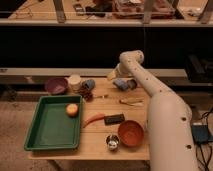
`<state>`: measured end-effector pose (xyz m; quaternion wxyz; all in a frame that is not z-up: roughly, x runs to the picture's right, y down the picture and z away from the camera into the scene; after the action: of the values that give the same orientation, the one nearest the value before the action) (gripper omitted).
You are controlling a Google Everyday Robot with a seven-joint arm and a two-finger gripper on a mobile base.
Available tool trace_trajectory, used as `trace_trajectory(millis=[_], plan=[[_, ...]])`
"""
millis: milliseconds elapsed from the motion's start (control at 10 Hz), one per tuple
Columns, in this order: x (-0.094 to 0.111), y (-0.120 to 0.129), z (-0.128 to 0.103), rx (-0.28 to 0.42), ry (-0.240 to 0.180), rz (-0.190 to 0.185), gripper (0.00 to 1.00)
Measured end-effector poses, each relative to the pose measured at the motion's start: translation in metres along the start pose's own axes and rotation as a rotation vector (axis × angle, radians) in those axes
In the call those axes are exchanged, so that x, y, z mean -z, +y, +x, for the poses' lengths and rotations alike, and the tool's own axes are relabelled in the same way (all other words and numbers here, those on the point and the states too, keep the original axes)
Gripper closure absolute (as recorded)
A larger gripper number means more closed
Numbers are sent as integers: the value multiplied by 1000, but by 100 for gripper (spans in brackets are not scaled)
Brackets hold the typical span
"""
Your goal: Place sponge in red bowl
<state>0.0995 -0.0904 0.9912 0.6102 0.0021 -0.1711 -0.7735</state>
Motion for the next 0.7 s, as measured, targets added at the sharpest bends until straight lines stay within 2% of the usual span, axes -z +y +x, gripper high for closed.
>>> trace_trajectory(millis=[400,700], plan=[[-18,6,-5,-20,-2,-12,20],[-31,7,-2,-17,0,-8,20]])
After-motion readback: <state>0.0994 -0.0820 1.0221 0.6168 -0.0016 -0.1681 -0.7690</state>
